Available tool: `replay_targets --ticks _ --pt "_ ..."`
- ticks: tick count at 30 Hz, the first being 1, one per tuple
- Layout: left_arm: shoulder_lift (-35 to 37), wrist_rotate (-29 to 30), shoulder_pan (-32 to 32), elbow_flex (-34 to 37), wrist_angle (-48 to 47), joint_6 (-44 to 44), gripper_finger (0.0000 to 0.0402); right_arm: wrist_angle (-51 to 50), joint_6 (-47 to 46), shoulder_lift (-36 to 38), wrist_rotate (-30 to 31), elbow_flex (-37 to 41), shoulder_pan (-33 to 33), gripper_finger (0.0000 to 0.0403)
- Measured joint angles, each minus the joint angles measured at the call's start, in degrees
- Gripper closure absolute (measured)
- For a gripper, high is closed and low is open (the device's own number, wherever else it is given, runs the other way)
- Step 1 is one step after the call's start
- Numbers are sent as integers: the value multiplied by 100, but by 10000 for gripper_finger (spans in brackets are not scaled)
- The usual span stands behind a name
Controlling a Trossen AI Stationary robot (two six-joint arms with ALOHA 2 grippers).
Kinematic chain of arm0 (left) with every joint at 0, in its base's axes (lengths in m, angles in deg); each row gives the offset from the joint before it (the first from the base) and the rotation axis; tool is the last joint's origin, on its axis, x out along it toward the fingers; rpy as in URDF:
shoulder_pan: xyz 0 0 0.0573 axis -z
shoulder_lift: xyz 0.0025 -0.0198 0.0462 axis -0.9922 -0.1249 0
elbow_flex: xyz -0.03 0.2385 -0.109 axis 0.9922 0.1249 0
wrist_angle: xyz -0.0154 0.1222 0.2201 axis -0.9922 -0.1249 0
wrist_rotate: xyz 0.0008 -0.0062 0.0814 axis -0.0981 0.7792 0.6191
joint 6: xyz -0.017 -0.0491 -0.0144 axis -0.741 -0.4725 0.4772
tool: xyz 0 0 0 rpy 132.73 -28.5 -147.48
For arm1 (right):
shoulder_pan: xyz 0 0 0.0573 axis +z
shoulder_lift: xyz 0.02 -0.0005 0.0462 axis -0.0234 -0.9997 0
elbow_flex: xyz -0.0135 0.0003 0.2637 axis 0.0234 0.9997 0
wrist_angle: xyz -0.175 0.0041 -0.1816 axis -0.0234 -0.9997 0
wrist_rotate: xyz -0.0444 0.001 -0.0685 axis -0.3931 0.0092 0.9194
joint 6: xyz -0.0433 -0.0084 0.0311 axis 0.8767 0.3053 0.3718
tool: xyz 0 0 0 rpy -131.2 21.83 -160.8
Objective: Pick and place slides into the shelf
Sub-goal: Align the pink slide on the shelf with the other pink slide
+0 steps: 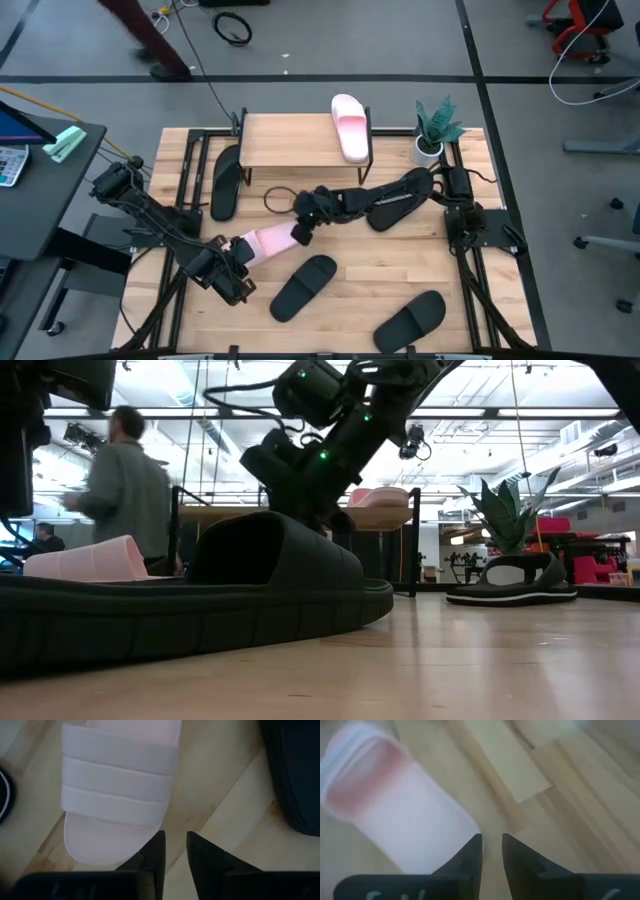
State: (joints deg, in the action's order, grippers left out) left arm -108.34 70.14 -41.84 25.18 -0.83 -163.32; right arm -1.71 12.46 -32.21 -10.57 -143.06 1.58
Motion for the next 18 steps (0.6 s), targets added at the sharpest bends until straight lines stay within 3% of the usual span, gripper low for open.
replay_targets --ticks 8,18 --pt "0 -2 -6 0 -11 241 322 -11 -294 -2 -425 0 56 323" --pt "0 -2 -6 0 -12 303 332 2 -360 -7 -24 207 238 323"
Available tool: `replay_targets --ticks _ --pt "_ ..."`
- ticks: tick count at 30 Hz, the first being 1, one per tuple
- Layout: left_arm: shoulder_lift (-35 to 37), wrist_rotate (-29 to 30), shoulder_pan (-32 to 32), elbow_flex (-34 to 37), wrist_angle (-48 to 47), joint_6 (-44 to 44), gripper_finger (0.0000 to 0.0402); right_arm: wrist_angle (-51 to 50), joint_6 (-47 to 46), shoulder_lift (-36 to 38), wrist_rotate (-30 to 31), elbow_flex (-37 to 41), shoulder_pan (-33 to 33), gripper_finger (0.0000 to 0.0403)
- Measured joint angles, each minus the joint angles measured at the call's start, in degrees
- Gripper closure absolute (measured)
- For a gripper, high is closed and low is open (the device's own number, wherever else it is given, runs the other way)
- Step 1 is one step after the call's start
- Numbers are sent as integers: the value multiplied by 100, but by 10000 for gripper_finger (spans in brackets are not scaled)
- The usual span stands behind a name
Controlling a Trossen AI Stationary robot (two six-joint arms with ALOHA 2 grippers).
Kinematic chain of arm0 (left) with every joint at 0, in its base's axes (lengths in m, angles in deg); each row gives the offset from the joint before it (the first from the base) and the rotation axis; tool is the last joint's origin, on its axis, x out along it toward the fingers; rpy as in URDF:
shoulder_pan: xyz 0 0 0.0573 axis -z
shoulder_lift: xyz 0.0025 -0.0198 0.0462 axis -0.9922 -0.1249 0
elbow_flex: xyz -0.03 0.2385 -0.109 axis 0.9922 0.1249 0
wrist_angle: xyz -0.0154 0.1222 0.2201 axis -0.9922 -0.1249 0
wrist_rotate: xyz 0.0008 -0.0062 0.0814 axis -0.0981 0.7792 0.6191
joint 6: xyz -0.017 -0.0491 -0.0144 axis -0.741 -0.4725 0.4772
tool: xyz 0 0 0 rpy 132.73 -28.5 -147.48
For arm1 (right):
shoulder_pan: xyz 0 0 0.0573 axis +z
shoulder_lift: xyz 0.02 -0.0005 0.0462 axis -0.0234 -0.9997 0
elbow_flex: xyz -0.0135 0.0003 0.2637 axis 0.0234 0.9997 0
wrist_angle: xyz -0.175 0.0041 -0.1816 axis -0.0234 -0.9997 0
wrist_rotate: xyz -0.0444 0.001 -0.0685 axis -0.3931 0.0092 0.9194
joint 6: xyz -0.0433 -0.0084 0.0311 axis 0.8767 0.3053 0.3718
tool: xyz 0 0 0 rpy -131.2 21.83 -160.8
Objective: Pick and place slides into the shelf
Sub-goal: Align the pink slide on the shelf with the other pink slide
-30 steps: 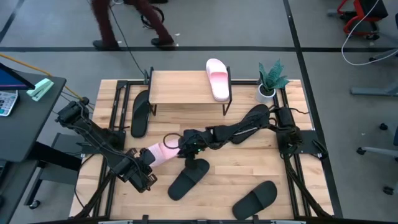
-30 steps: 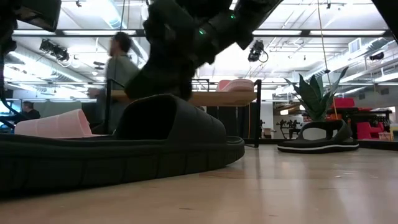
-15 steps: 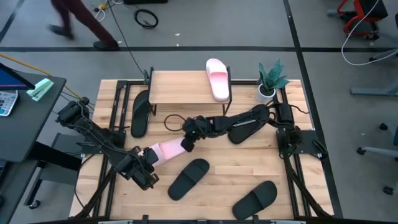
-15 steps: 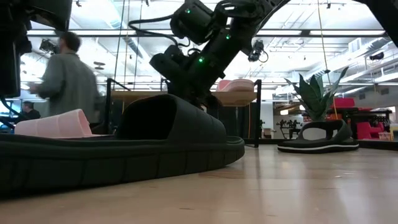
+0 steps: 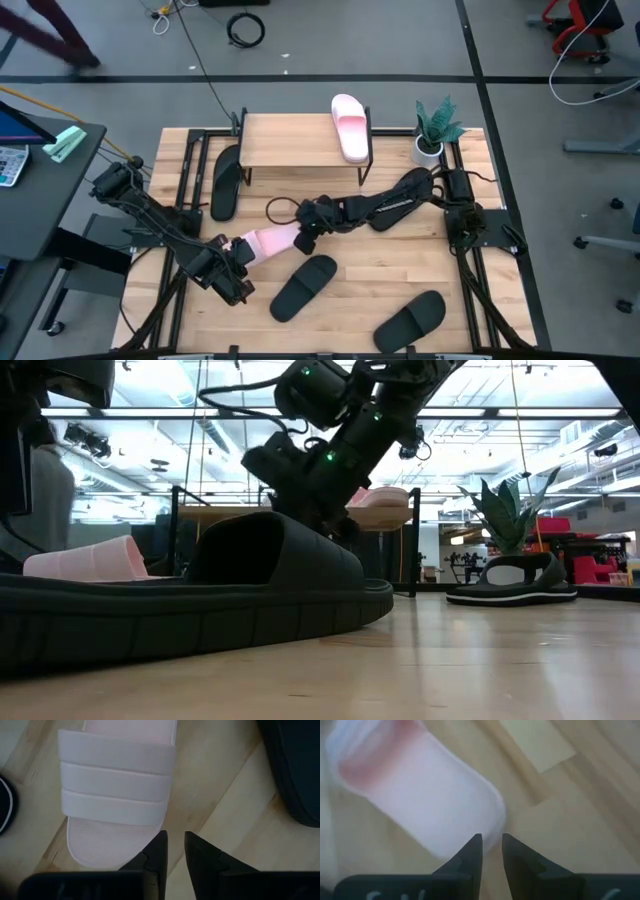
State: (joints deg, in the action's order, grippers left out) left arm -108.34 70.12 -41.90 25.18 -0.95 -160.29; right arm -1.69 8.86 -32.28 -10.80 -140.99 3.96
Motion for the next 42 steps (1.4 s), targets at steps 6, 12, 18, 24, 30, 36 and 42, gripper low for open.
replay_targets --ticks 6,12,18,24,30,36,42 --pt "0 0 0 0 0 2 330 200 6 -2 68 0 -34 323" --pt "0 0 -2 0 0 17 332 223 4 -2 48 0 -24 323" --pt "0 0 -33 0 0 16 337 263 4 -38 50 0 -8 323" --pt "-2 0 -37 -2 -23 16 332 362 51 -312 0 -36 -10 323" --pt "-2 -2 -59 -2 -47 15 330 551 231 -374 30 -39 -38 325" --pt "0 0 -66 -2 -46 183 339 537 571 -378 -34 -37 -60 380" --pt "-2 0 -65 -2 -39 187 337 650 1267 -357 21 -30 -22 397"
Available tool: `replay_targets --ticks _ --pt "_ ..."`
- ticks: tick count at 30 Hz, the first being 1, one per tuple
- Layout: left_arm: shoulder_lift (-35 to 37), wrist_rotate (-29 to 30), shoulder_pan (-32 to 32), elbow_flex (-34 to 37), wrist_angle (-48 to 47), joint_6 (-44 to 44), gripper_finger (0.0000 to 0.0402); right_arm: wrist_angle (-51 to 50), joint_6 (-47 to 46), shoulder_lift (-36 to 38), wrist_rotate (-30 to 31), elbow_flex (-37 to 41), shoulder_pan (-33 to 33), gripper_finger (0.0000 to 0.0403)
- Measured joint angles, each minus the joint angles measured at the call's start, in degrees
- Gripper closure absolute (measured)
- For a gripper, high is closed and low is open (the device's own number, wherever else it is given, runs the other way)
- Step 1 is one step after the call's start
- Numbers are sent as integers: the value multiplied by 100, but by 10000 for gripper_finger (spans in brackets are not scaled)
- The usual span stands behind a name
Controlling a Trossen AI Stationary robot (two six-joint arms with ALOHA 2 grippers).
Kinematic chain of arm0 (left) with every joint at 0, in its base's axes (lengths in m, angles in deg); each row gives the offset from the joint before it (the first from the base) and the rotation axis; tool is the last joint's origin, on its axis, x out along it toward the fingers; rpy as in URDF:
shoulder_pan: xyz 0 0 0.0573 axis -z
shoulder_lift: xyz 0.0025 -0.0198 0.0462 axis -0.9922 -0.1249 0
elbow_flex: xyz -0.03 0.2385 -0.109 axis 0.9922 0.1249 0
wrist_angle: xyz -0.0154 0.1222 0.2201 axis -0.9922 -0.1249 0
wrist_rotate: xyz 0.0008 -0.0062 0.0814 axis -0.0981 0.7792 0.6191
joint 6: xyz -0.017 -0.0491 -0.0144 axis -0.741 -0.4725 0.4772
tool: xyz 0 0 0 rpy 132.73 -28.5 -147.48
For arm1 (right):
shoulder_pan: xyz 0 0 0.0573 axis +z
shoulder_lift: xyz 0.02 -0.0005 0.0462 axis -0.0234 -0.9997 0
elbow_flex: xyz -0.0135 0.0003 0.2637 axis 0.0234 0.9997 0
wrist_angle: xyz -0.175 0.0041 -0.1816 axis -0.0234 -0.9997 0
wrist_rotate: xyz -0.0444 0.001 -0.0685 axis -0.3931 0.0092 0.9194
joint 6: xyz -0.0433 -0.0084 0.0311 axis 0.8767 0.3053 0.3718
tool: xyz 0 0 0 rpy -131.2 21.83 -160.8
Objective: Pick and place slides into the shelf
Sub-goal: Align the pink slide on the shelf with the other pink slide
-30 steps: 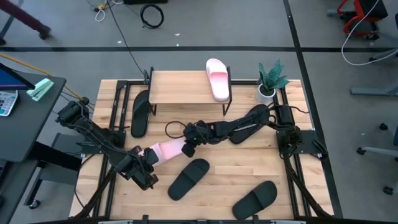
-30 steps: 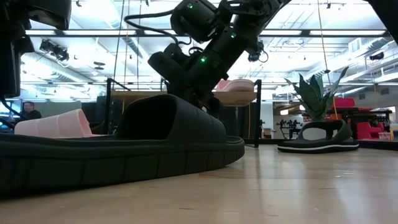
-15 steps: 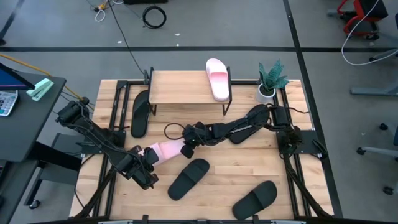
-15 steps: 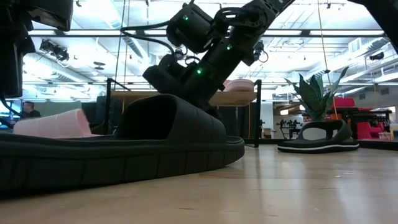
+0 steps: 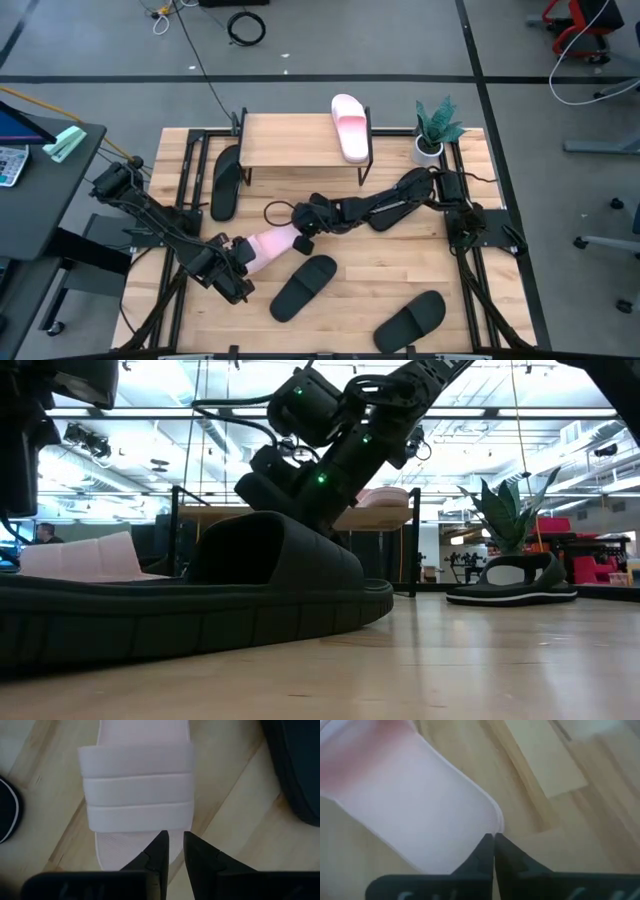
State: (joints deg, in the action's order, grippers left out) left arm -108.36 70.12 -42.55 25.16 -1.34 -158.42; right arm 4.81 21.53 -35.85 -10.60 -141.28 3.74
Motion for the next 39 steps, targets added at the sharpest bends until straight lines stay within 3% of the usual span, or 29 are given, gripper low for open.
replay_targets --ticks 7,16,21,25,31,39 --pt "0 0 2 0 114 -40 342 21 375 743 382 4 45 401" --pt "0 0 2 0 437 -37 349 -503 944 2321 1535 -9 87 401" --pt "0 0 2 0 480 -31 347 -818 1043 2779 1615 -9 115 402" --pt "0 0 2 0 476 0 351 -1165 1130 2884 1389 -9 174 403" --pt "0 19 2 0 576 1022 349 -1971 1327 2439 -255 -9 290 400" --pt "-4 685 -108 0 1161 2027 293 -2235 1651 1825 -379 -7 409 396"
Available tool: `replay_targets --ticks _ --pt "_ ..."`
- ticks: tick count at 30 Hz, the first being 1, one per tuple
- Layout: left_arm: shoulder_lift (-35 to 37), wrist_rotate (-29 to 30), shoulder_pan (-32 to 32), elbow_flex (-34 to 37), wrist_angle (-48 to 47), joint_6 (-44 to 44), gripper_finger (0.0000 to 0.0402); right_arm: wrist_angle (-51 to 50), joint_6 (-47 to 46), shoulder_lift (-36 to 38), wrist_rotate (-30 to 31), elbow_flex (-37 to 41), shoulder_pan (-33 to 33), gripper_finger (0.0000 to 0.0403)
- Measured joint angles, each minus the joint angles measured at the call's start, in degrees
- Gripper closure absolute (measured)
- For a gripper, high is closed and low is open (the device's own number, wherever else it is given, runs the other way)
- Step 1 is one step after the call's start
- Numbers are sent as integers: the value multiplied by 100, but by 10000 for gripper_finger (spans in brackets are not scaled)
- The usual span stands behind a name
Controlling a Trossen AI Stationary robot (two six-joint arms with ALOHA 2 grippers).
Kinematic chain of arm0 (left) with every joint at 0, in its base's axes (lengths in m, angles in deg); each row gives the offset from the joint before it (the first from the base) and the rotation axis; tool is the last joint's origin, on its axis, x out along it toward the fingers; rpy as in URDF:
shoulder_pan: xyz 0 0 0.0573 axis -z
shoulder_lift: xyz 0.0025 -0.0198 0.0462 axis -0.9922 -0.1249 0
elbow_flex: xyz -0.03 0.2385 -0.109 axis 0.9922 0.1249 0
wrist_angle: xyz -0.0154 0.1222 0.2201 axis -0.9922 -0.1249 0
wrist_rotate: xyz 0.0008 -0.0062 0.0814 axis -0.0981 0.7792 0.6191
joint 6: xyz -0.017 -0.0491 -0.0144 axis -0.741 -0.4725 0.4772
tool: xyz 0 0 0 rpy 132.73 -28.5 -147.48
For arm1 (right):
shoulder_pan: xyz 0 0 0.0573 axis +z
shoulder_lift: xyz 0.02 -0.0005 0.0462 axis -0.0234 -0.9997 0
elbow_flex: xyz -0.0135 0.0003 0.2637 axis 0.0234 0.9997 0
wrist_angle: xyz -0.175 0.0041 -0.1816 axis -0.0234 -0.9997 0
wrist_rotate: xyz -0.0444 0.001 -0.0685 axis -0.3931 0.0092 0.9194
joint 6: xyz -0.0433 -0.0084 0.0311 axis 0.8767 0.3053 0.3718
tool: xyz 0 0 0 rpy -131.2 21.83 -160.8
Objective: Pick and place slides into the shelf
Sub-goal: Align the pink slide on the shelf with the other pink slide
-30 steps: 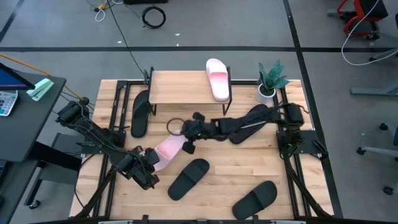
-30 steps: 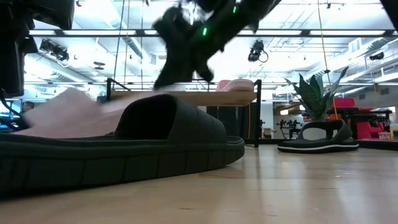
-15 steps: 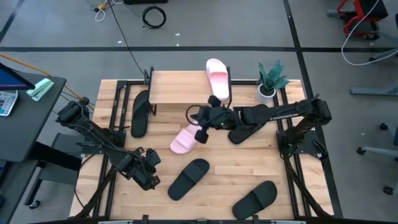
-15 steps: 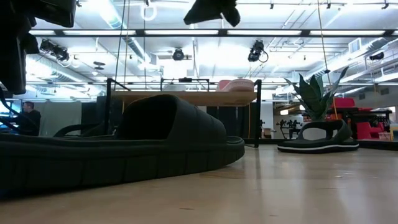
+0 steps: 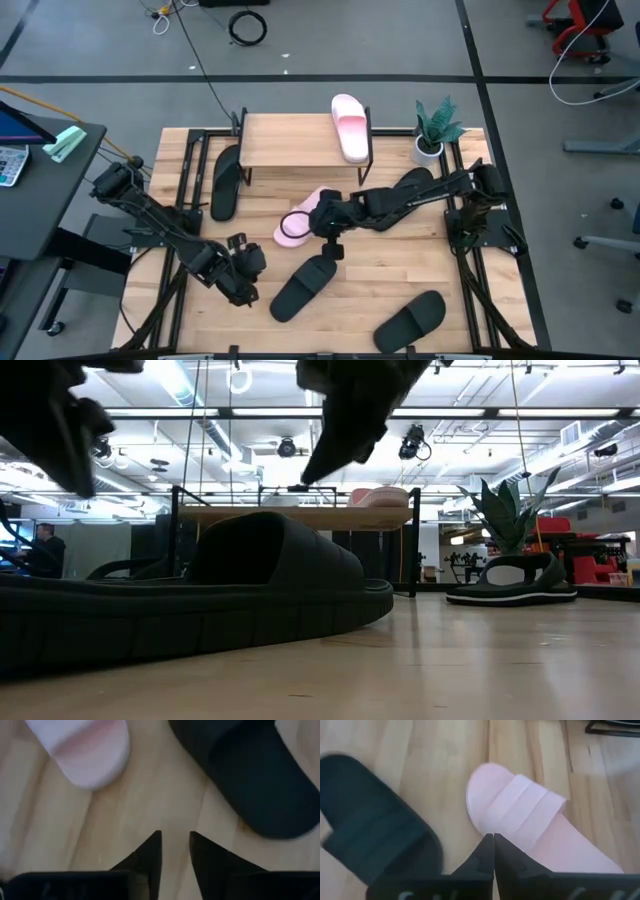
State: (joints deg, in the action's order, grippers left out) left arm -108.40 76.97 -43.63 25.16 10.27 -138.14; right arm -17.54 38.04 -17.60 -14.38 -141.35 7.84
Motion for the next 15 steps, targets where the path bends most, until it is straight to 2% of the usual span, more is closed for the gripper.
replay_targets --ticks 5,9,12,15 --pt "-137 416 -250 3 62 573 243 -185 122 35 215 0 -45 374" --pt "-584 564 -577 10 486 1476 212 -248 -198 44 7 0 -186 337" --pt "-943 1142 -818 11 1070 2200 201 -423 -263 4 25 0 -229 313" --pt "-1152 1828 -1013 9 1519 2805 203 -612 -402 18 327 0 -224 304"
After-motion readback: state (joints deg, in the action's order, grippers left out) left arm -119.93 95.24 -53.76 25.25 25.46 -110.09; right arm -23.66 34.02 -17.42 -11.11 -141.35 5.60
